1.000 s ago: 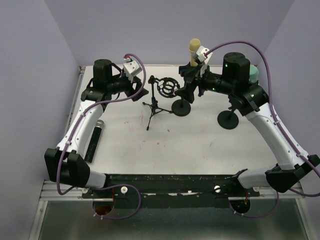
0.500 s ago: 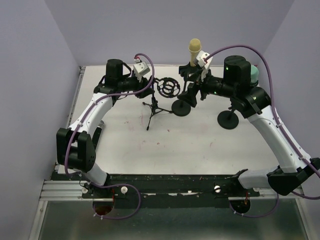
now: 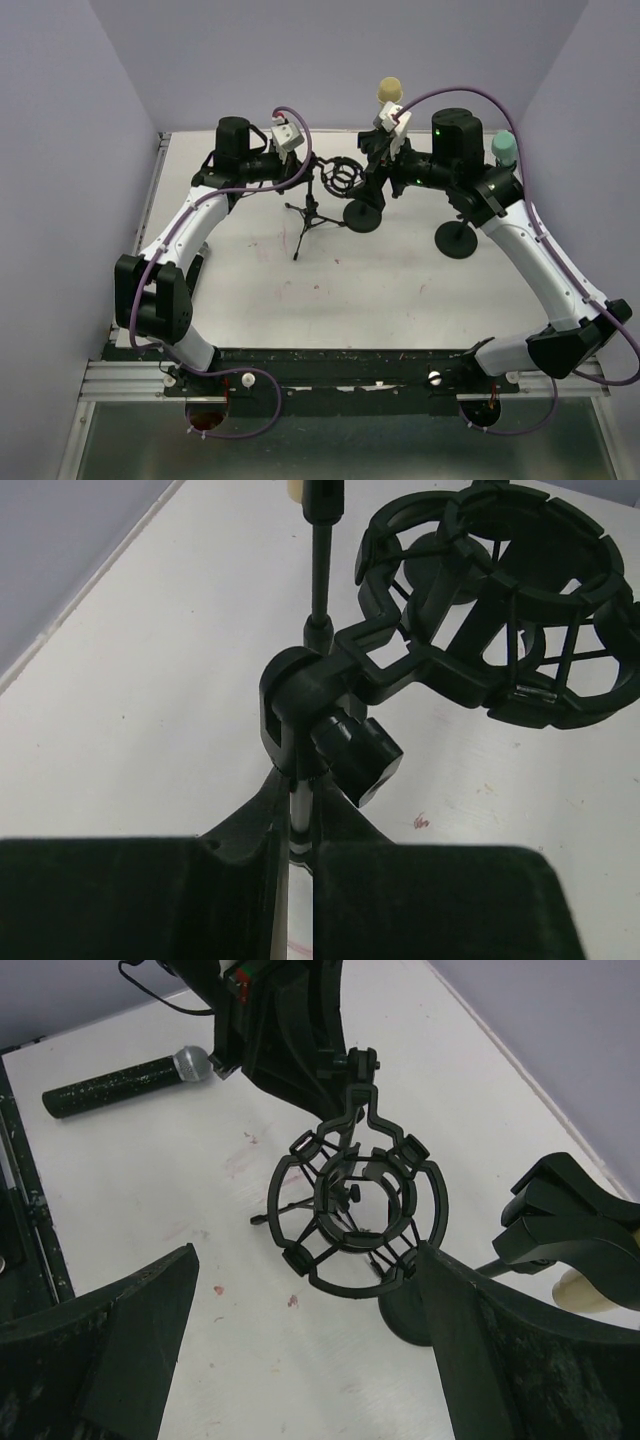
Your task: Remove the microphone from the stand
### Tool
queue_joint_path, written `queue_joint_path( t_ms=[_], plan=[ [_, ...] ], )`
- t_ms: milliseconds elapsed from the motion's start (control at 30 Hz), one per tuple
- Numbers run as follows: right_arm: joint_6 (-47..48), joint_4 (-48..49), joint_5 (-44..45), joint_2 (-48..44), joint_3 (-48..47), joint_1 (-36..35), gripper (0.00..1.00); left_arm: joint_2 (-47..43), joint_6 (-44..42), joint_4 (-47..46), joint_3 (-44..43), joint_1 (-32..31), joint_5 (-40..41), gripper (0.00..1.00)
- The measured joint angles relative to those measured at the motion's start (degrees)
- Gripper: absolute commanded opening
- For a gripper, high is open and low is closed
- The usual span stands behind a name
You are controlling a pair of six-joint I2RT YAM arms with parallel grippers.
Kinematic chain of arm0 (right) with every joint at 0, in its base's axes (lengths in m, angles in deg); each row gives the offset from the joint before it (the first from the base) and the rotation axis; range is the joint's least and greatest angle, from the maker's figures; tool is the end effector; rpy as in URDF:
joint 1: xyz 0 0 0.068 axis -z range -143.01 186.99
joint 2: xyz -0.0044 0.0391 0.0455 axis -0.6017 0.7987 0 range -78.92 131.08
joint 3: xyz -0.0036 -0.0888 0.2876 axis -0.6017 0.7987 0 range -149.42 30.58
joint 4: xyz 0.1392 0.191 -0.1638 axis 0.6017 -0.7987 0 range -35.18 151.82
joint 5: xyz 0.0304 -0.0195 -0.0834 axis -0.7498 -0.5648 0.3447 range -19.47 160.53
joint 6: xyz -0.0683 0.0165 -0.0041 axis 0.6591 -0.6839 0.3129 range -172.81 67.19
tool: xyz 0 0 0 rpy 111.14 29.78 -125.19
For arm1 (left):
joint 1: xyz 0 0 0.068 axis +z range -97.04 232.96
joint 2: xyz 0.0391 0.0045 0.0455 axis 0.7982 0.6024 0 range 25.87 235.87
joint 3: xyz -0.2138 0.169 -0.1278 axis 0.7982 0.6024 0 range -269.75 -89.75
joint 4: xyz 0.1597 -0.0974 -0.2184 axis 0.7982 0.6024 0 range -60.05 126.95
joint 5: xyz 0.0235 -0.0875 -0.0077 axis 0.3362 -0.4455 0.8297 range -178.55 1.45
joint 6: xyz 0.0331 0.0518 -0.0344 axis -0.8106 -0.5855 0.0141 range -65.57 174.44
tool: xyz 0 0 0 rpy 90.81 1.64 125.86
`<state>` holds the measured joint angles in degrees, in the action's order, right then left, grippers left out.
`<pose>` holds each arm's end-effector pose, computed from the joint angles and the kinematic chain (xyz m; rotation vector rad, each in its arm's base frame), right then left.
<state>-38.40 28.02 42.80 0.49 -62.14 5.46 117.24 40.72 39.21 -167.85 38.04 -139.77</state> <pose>0.2713 0.1979 0.4791 -1.0487 1.6345 0.6648 0.3826 -0.1485 0.3601 1.0124 1.6157 -0.8831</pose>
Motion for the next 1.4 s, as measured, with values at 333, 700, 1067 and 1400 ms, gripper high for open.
queue_joint_path(
  t_ms=[333,700,1067,1400],
  plan=[
    [0.2,1.14,-0.79,2.69,-2.64,0.0,0.97,-1.42,-1.25,5.99,0.02,-1.44,-5.66,0.0],
    [-0.81,1.79,-6.36,6.36,-4.66,0.0,0.97,-5.84,-0.9,7.32,4.48,-3.19,-8.31,0.54],
    [-2.08,2.43,-9.97,11.5,-7.37,-1.6,0.97,-16.11,6.6,3.34,15.04,-2.97,1.51,0.68],
    [-0.74,-0.2,-8.2,18.97,-13.94,-6.36,0.89,-29.03,14.86,2.49,27.1,-2.73,10.19,0.67]
  ],
)
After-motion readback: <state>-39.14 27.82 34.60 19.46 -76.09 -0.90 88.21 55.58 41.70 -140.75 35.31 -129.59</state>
